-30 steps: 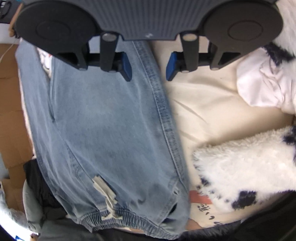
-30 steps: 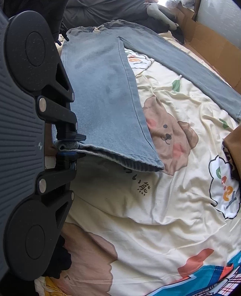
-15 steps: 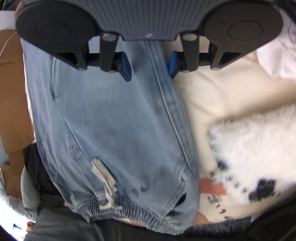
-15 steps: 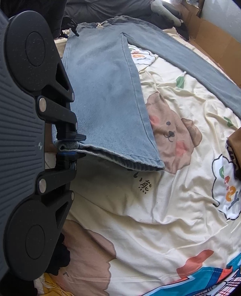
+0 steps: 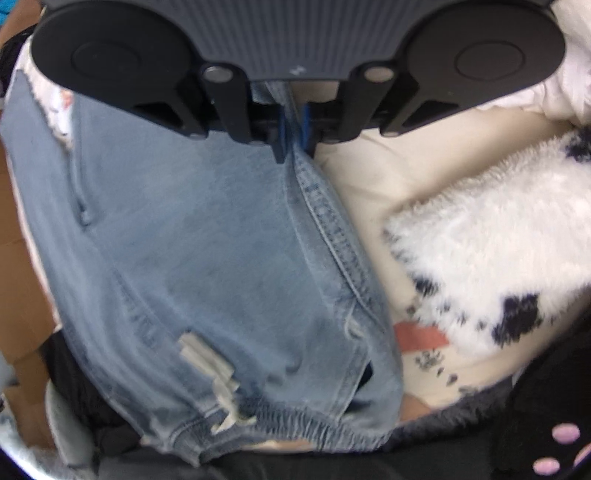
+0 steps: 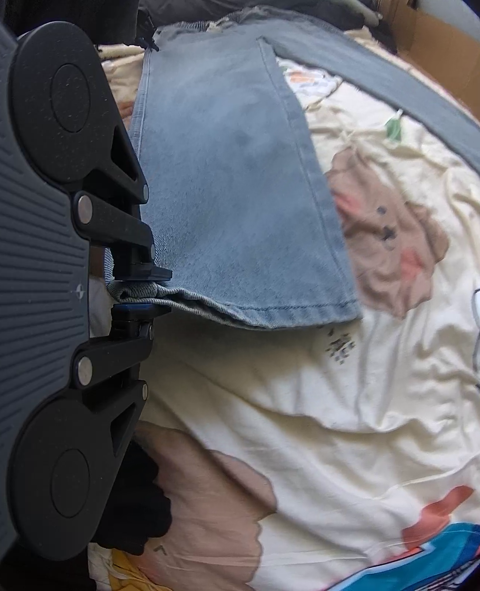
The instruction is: Fold clothes
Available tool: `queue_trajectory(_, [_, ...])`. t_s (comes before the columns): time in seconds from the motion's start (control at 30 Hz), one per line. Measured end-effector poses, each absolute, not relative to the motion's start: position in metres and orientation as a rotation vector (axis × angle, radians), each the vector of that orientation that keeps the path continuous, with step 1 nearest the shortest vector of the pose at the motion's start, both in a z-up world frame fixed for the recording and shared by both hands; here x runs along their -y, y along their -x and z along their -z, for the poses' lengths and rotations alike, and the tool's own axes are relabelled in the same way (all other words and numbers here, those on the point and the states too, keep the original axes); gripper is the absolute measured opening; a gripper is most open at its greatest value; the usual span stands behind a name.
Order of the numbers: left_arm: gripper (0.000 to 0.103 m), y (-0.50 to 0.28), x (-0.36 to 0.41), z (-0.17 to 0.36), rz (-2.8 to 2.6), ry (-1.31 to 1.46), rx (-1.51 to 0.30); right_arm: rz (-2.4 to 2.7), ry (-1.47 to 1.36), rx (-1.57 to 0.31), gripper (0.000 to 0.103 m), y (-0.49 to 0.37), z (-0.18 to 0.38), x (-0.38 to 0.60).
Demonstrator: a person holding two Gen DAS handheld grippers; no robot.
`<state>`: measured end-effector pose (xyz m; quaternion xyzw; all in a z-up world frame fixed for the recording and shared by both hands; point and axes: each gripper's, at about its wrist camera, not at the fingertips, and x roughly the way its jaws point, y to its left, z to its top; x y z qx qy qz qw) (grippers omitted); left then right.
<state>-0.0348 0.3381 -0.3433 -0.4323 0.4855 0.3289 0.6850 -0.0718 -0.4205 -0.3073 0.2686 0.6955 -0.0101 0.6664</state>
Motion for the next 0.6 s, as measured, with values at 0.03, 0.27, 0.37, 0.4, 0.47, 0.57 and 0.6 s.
queue_trajectory(0.03, [0.013,0.034,-0.338,0.347,-0.744,0.961,-1.104,0.035,-0.602,-1.58,0.01,0.073,0.312,0.42])
queue_trajectory(0.27, [0.025,0.034,-0.345,0.332,-0.771,0.889,-1.134,0.135,-0.545,-1.611,0.017,0.076,0.326,0.43])
queue_trajectory(0.37, [0.024,0.036,-0.349,0.322,-0.783,0.852,-1.129,0.138,-0.57,-1.534,0.018,0.069,0.324,0.439])
queue_trajectory(0.4, [0.024,0.036,-0.351,0.318,-0.79,0.837,-1.127,0.137,-0.573,-1.506,0.018,0.066,0.323,0.441])
queue_trajectory(0.47, [0.024,0.036,-0.354,0.312,-0.801,0.828,-1.112,0.135,-0.578,-1.45,0.021,0.059,0.324,0.443])
queue_trajectory(0.57, [0.024,0.037,-0.358,0.304,-0.805,0.807,-1.106,0.136,-0.573,-1.368,0.039,0.045,0.33,0.443])
queue_trajectory(0.6, [0.024,0.037,-0.358,0.301,-0.802,0.794,-1.11,0.134,-0.57,-1.348,0.04,0.04,0.332,0.443])
